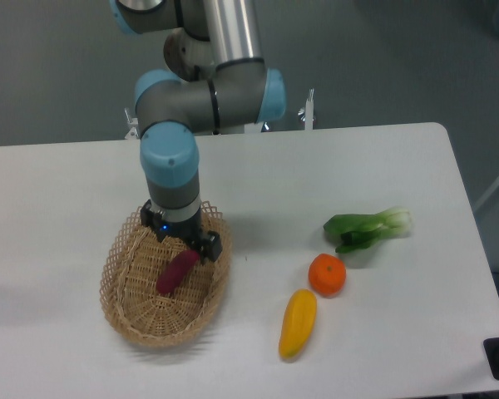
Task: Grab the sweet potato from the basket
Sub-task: 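Lower the gripper into the basket and close on the sweet potato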
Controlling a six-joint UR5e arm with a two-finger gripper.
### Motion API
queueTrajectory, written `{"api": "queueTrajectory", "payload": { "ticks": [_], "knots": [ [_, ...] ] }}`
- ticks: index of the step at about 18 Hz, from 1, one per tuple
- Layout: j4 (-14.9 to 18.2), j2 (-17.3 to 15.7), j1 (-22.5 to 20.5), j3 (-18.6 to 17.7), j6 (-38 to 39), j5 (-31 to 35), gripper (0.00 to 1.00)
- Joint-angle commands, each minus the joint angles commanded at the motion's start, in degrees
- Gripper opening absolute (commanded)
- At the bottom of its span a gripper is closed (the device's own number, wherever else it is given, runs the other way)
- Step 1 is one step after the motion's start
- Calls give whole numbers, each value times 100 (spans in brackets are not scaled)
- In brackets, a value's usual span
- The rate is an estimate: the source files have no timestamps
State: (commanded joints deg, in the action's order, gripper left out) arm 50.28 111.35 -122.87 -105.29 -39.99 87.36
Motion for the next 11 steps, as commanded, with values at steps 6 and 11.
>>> {"api": "queueTrajectory", "payload": {
  "ticks": [6,11],
  "knots": [
    [-44,123,9,8,-17,9,100],
    [-220,255,44,-9,0,0,100]
  ]
}}
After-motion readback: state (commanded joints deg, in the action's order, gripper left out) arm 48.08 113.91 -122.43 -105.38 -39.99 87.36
